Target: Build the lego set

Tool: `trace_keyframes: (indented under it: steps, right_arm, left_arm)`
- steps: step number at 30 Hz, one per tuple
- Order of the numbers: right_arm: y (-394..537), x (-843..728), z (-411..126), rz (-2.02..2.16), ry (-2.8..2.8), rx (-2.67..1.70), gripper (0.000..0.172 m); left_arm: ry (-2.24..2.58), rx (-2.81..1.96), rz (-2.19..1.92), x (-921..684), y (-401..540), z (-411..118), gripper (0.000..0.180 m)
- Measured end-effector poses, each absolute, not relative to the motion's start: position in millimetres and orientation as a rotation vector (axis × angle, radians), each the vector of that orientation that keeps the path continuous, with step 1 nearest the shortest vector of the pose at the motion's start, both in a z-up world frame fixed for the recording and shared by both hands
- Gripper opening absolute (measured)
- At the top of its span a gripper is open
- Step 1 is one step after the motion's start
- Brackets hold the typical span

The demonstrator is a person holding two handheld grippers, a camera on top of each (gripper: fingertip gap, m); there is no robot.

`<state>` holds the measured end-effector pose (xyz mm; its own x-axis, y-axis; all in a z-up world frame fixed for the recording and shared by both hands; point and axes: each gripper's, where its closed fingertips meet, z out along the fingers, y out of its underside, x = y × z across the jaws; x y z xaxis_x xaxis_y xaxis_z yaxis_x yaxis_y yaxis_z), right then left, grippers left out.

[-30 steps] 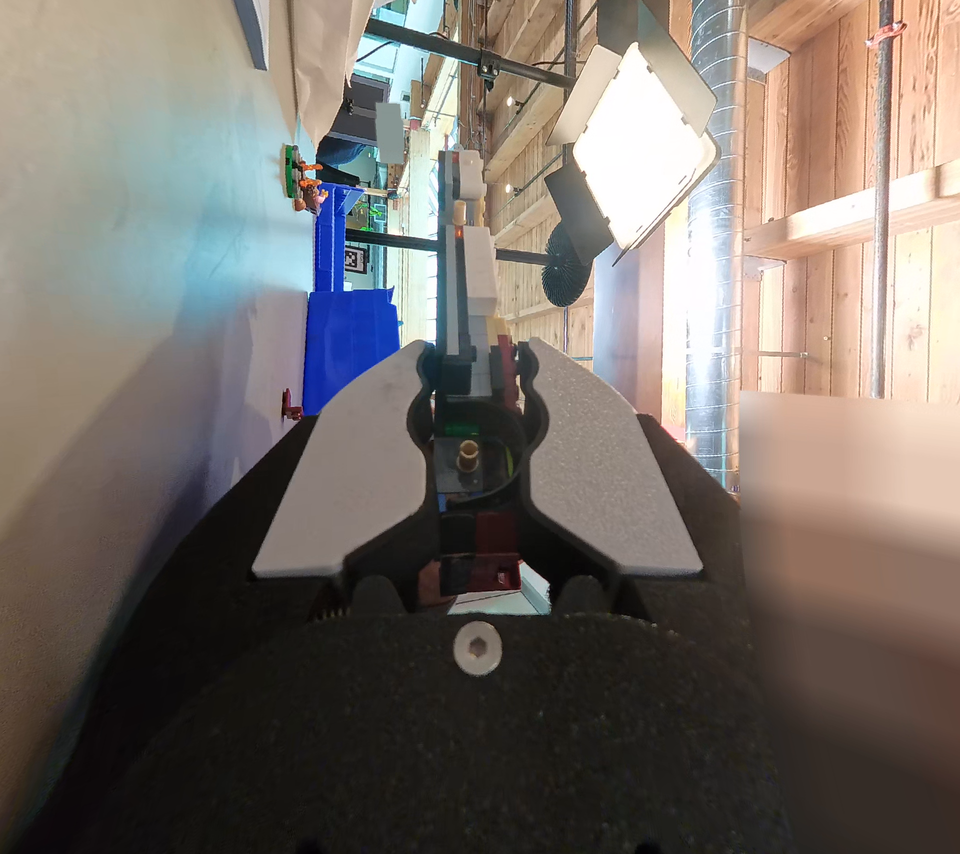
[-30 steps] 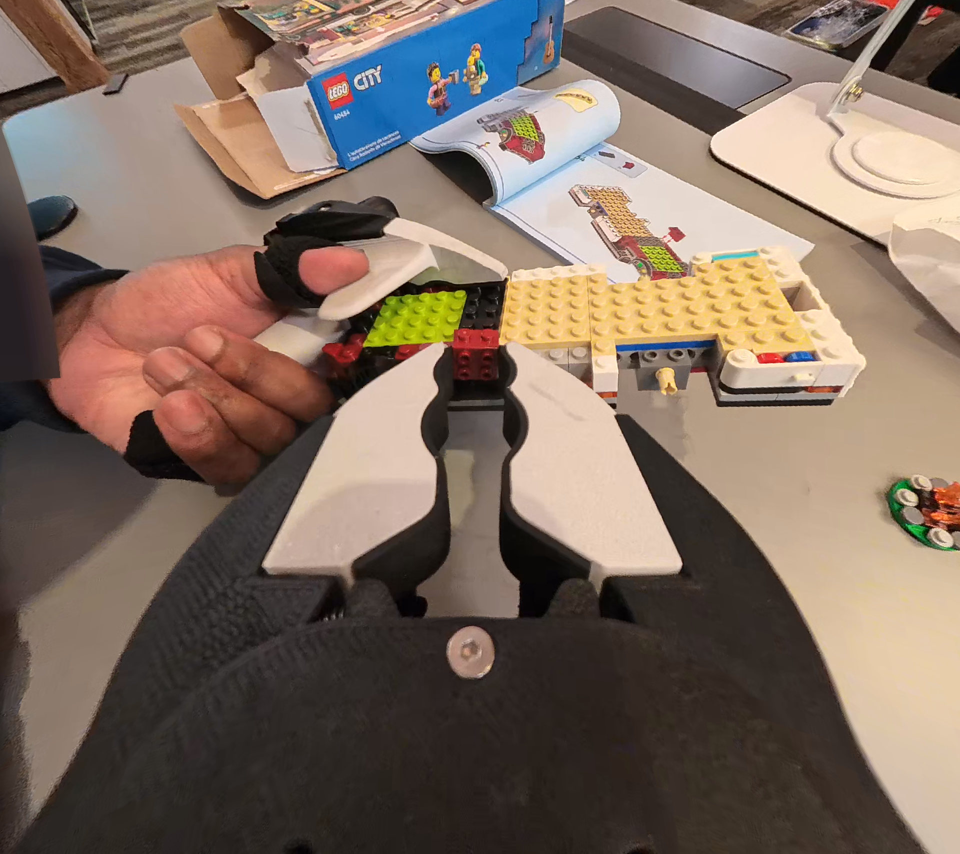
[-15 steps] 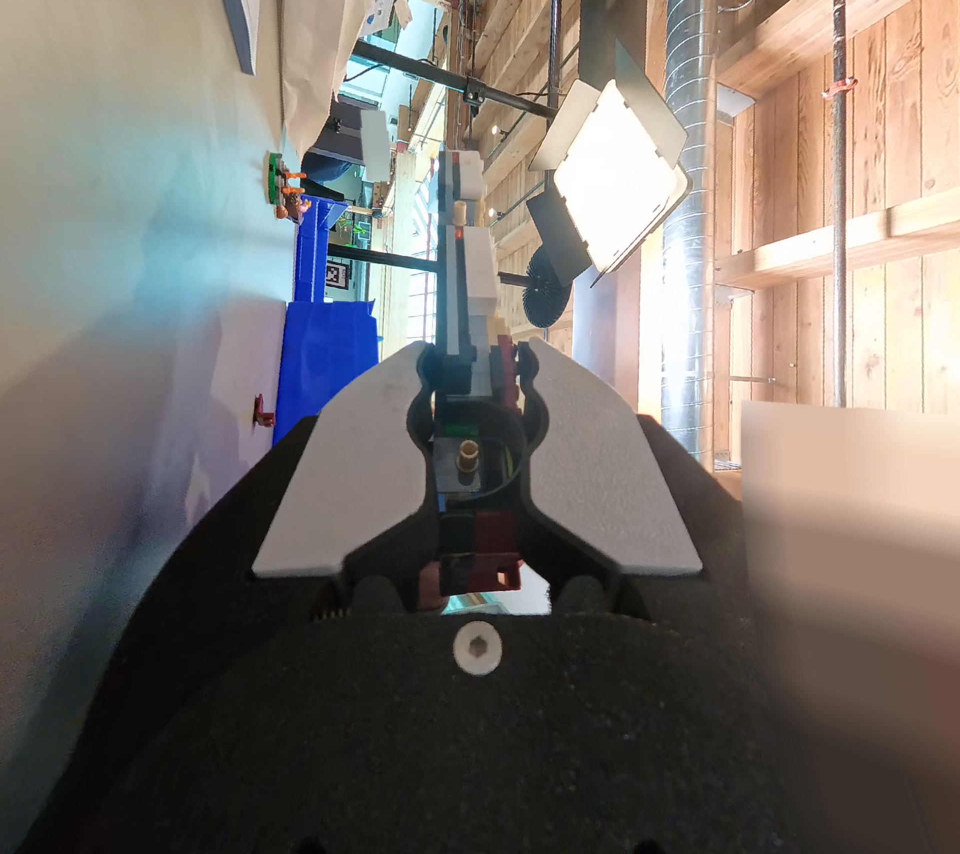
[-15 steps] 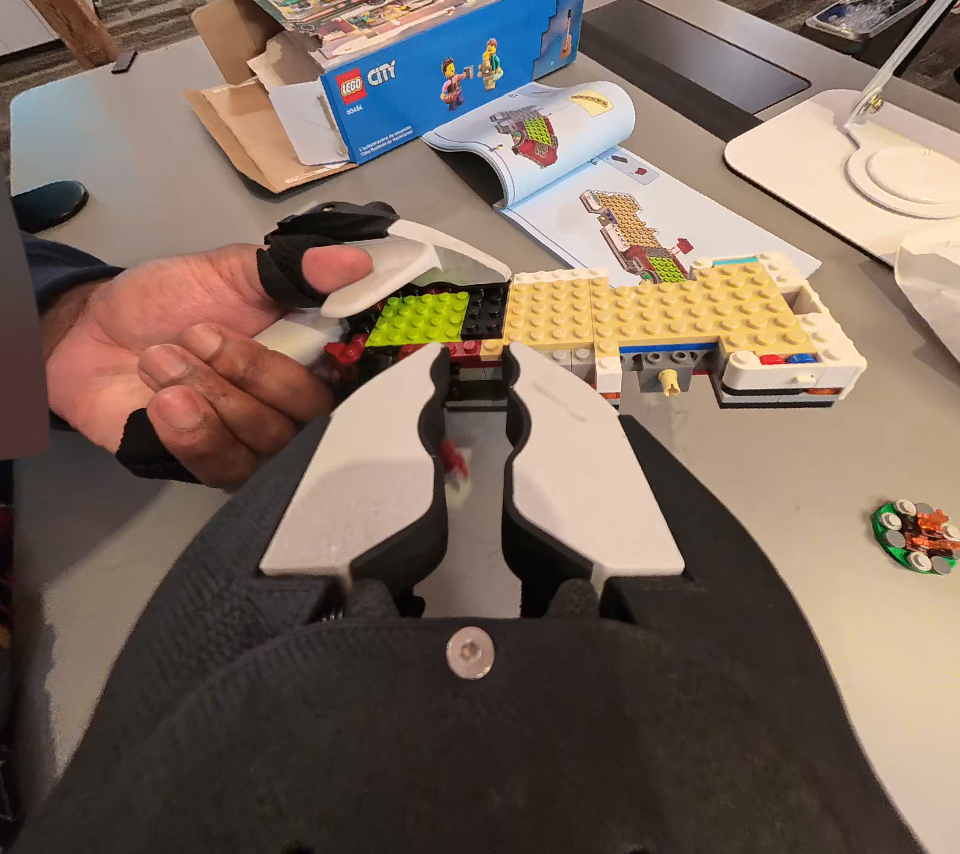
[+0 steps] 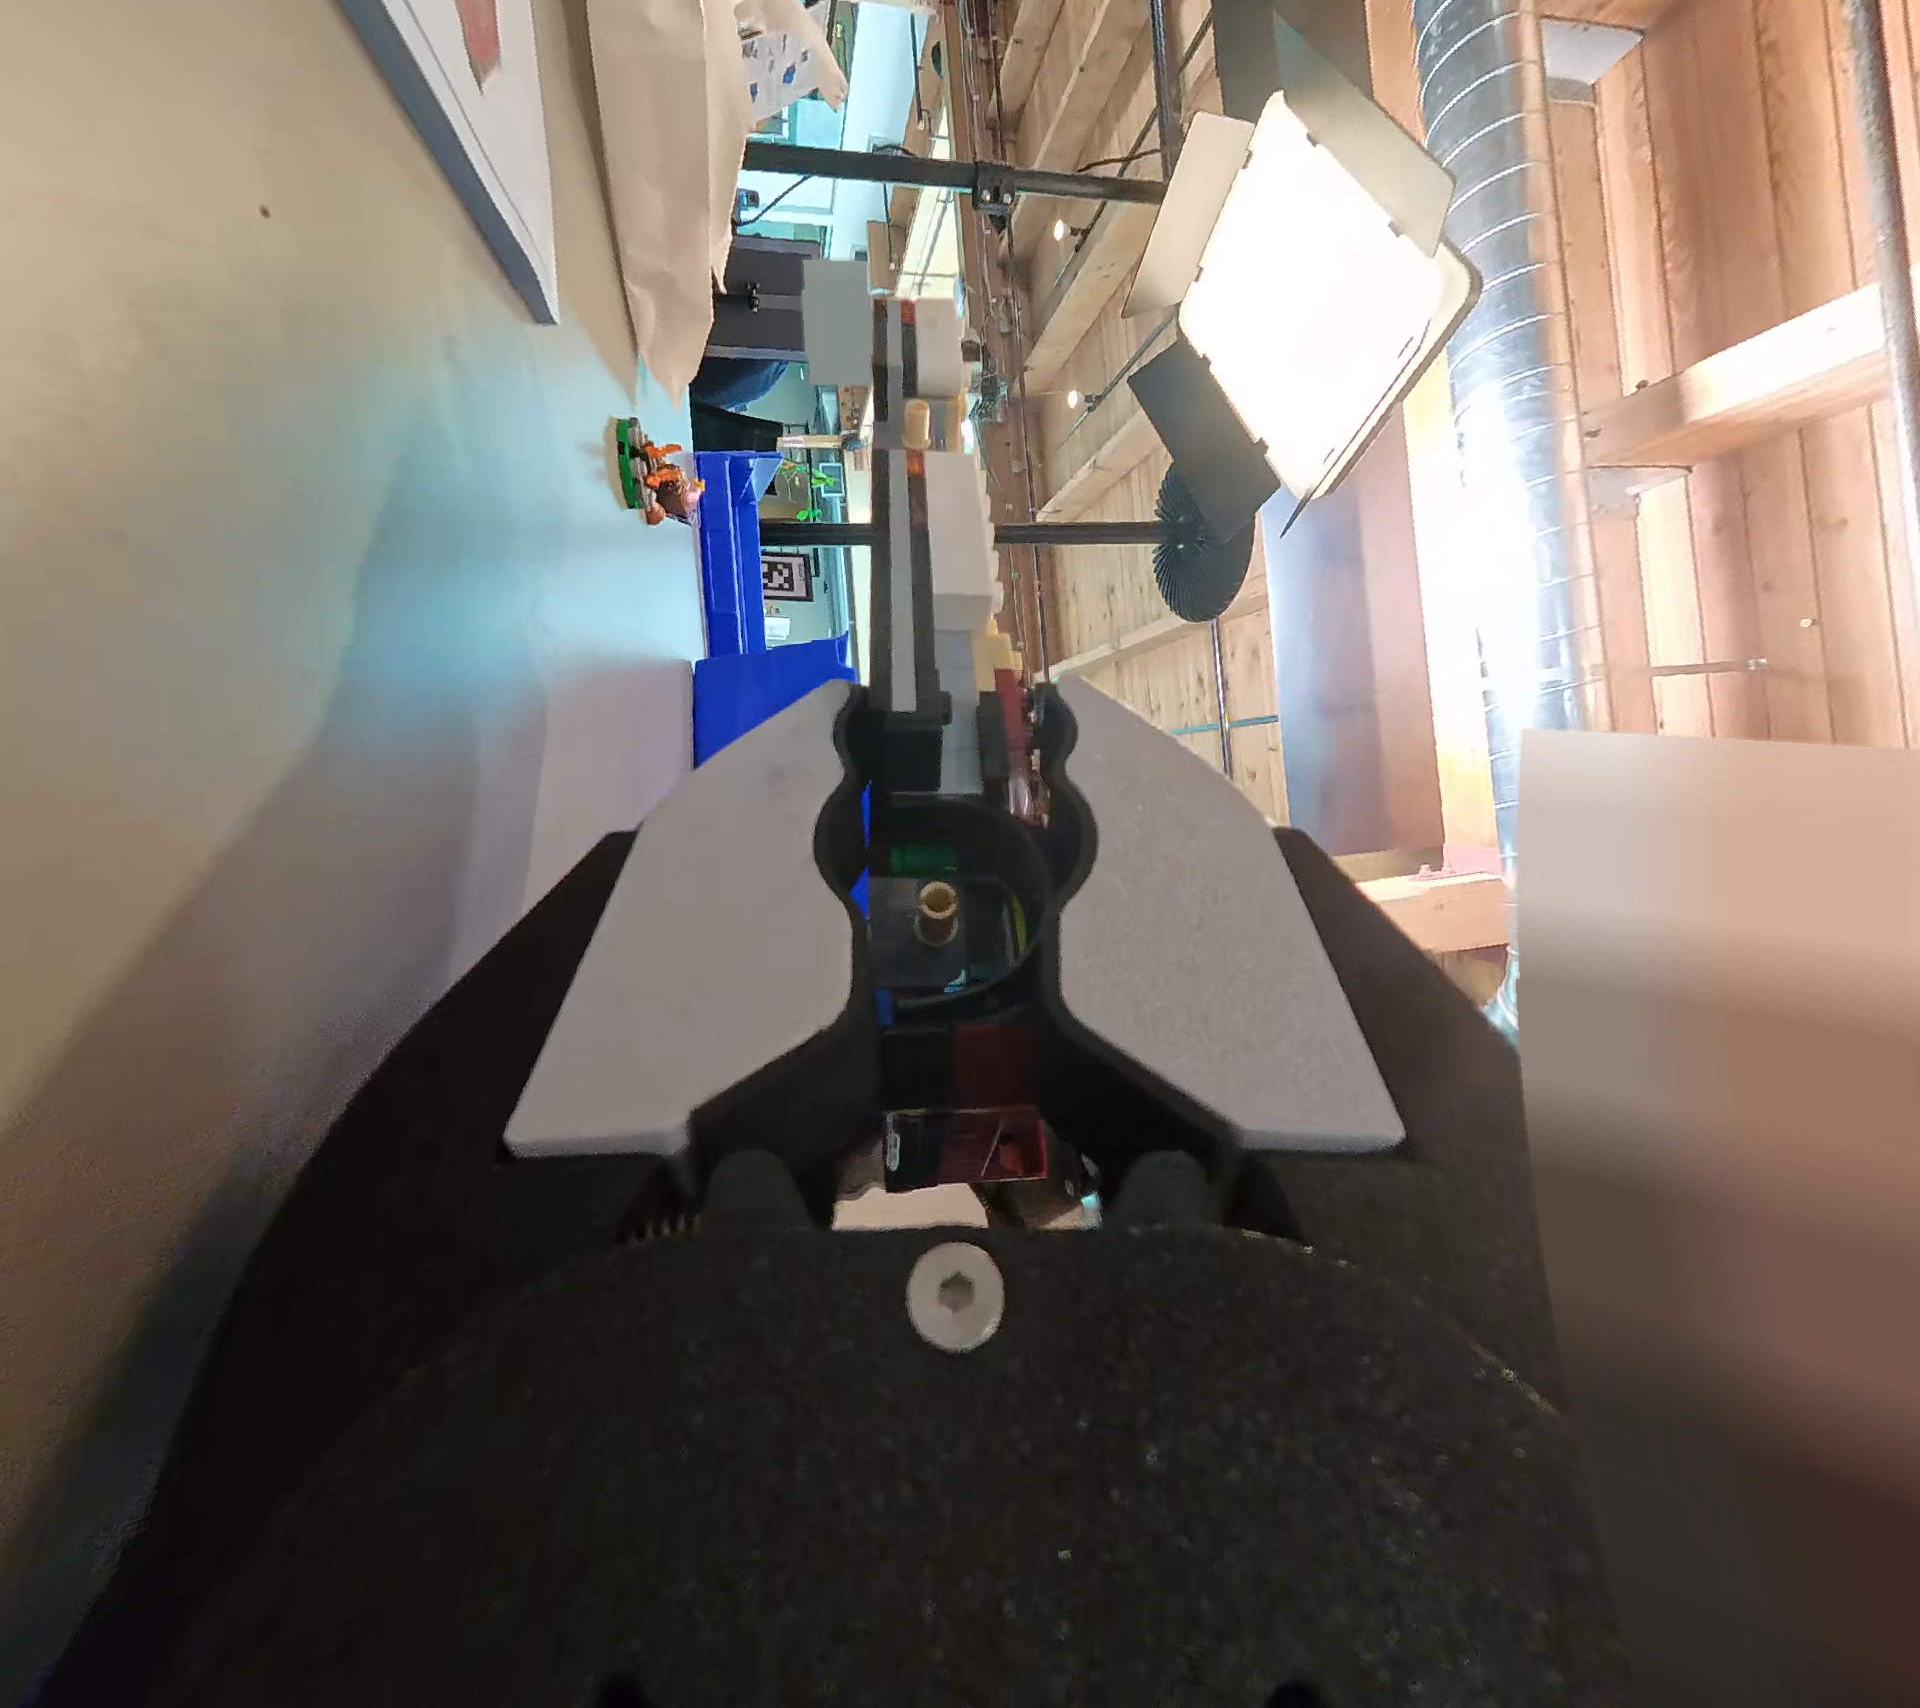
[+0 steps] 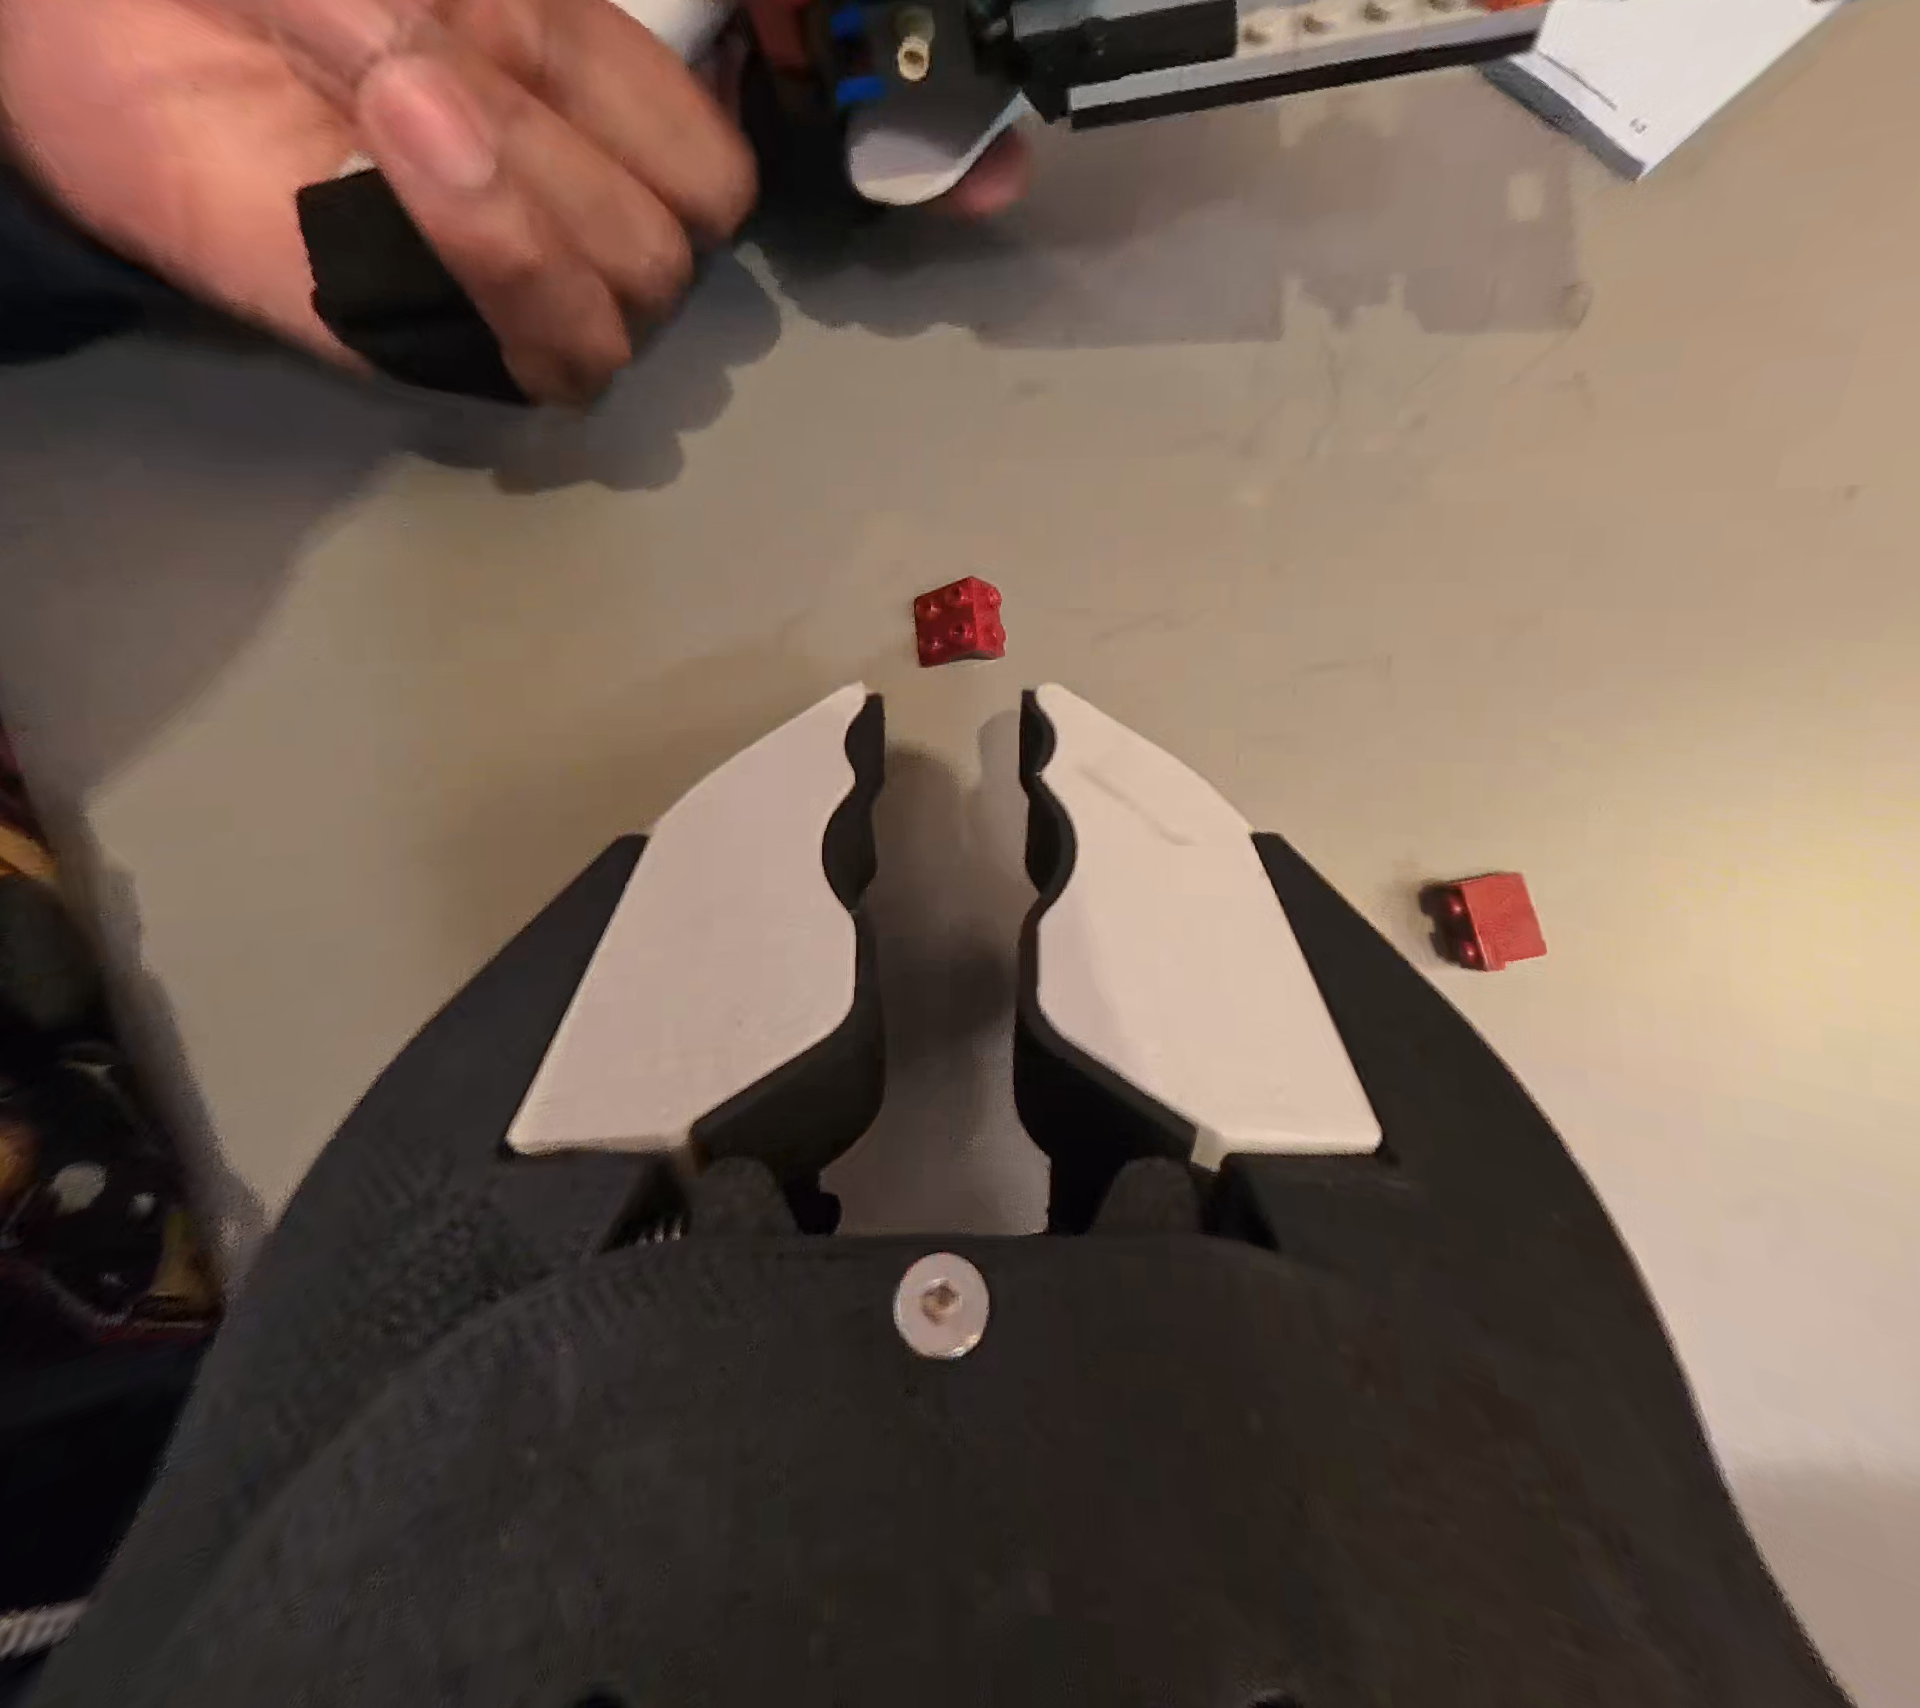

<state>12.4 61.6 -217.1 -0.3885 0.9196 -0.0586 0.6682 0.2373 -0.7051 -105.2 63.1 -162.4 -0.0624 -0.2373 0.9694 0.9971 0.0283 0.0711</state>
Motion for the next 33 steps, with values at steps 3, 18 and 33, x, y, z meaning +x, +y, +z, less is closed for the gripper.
trace_keyframes:
  steps: [3,18,33]
  right_arm:
    - [64.0,5.4,-224.5,0.856,-2.149,-1.449,0.025]
    - [84.8,-16.5,-238.2,0.620,-2.054,-1.587,0.021]
    - [88.9,-27.5,-237.1,0.561,-2.123,-1.433,0.021]
  left_arm:
    - [-1.075,-0.996,-1.338,-99.5,64.8,-162.2,0.030]
    - [-1.066,-1.002,-1.325,-101.5,63.1,-162.0,0.030]
    - [-1.065,-1.012,-1.312,-103.5,63.4,-164.8,0.030]
